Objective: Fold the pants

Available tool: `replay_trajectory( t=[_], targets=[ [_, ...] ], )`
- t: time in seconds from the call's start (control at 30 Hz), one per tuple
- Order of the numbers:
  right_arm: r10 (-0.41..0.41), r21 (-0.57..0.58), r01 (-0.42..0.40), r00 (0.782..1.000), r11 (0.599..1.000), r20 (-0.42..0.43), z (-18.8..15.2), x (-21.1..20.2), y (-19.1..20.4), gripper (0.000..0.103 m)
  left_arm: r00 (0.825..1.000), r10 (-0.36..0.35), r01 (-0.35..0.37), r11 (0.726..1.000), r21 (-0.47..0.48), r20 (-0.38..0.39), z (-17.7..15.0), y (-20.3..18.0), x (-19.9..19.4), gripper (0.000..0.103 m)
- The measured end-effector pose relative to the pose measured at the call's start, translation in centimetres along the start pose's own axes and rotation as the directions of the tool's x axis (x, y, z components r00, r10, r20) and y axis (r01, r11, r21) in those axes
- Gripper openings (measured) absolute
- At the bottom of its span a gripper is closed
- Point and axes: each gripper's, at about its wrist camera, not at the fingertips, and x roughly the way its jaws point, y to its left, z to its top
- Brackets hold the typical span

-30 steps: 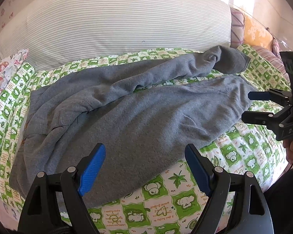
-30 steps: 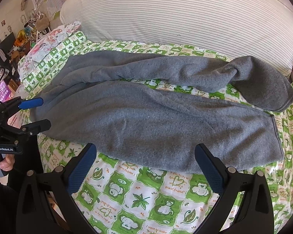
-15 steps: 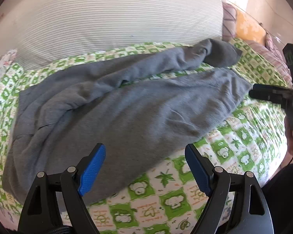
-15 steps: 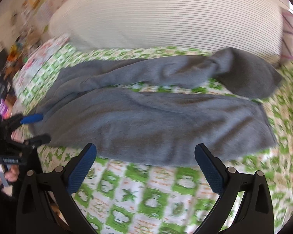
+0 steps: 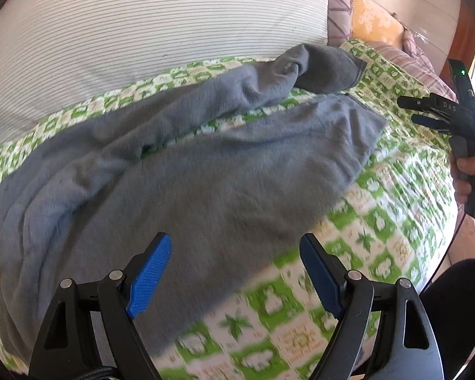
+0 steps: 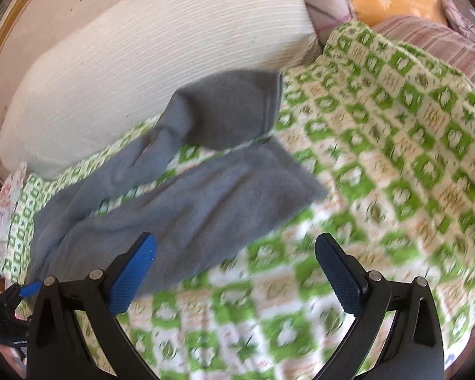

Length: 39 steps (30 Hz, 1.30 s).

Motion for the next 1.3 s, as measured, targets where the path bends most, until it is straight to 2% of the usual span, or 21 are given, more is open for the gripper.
replay_trajectory(
  t=[0.27, 0.43, 0.63, 0.77, 0.87, 1.03, 1.1, 1.2, 1.3],
  targets=[
    [-0.008, -0.146, 0.006, 1.000, 0.989, -0.012, 6.5, 2.5, 1.6, 0.099, 1.000, -0.011, 0.013, 0.991, 0.135, -0.012, 7.3, 4.3, 1.5, 0.084],
    [-0.010, -0.257, -0.002, 0.999, 0.967, -0.048, 9.2, 4.2, 2.6, 0.099, 1.000, 0.008, -0.008, 0.968, 0.251, 0.002, 12.4, 5.5, 3.4, 0.084],
    [-0.001, -0.323, -0.020, 0.998, 0.946, -0.066, 11.5, 5.4, 2.6, 0.099, 0.999, -0.039, 0.041, 0.941, 0.335, -0.012, 17.2, 4.9, 6.8, 0.084],
    [0.051, -0.365, -0.080, 0.995, 0.927, -0.089, 13.4, 6.2, 2.6, 0.099, 0.996, -0.060, 0.079, 0.911, 0.404, -0.060, 20.2, 4.2, 9.6, 0.084],
    [0.050, -0.415, -0.096, 0.992, 0.905, -0.119, 14.3, 7.1, 2.9, 0.099, 0.990, -0.084, 0.125, 0.894, 0.431, -0.114, 22.2, 4.6, 11.8, 0.084],
    [0.057, -0.456, -0.126, 0.985, 0.881, -0.161, 15.6, 8.3, 2.7, 0.099, 0.968, -0.090, 0.189, 0.875, 0.446, -0.232, 23.5, 5.3, 16.2, 0.082],
    [0.063, -0.455, -0.141, 0.981, 0.879, -0.183, 16.2, 9.1, 2.2, 0.099, 0.965, -0.061, 0.177, 0.871, 0.458, -0.257, 23.4, 5.1, 17.8, 0.080],
    [0.047, -0.457, -0.147, 0.974, 0.877, -0.222, 16.8, 10.9, 1.6, 0.099, 0.950, -0.037, 0.193, 0.851, 0.488, -0.310, 22.7, 4.1, 20.1, 0.078],
    [0.038, -0.452, -0.162, 0.962, 0.877, -0.272, 16.7, 12.9, 1.3, 0.098, 0.941, -0.014, 0.201, 0.827, 0.525, -0.339, 21.5, 3.0, 21.4, 0.068]
  ],
)
